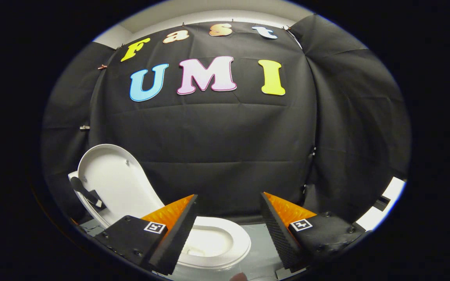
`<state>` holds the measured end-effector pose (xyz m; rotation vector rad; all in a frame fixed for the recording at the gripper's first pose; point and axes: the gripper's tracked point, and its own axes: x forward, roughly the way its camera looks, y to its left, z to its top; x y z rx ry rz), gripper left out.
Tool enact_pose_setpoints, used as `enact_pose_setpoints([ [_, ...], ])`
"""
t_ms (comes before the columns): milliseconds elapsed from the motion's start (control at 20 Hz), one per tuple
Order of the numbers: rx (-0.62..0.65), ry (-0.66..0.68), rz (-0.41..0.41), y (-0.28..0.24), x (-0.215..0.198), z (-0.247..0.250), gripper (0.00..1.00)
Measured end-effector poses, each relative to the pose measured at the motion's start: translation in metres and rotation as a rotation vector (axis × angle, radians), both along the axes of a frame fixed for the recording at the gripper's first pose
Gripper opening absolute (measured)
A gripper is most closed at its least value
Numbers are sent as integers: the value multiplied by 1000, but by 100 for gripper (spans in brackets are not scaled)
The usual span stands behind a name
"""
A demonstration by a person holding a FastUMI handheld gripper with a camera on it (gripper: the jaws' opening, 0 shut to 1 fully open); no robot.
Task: Open the toilet lid.
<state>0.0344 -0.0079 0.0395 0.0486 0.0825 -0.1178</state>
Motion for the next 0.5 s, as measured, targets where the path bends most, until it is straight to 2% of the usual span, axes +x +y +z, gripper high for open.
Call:
enact_pose_setpoints([
  [300,-35,-63,7,-3,-2,3,100],
  [500,-71,-152,5,-5,-8,22,99],
])
